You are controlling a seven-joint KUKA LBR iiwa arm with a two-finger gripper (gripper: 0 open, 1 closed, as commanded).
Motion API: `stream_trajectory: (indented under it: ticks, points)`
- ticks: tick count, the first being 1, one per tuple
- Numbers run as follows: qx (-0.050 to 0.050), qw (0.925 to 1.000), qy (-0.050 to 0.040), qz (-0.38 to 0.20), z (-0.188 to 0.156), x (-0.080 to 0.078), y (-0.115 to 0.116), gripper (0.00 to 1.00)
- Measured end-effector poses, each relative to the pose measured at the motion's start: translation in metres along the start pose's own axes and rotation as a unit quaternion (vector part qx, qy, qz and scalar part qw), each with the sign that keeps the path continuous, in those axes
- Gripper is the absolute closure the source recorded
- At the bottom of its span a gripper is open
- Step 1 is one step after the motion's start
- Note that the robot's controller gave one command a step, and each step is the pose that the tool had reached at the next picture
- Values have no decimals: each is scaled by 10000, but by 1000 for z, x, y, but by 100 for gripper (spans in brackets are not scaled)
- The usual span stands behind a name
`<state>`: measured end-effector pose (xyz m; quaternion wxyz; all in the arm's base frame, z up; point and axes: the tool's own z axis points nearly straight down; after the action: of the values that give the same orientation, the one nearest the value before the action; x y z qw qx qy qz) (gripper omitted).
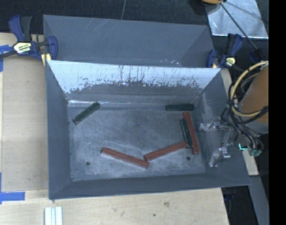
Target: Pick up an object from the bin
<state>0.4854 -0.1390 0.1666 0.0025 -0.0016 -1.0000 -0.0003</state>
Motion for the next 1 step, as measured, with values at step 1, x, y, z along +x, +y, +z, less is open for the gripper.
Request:
stream_trajectory:
  ticks: [1]
  points:
    - [8,10000,-40,-15,-4,-2,0,0]
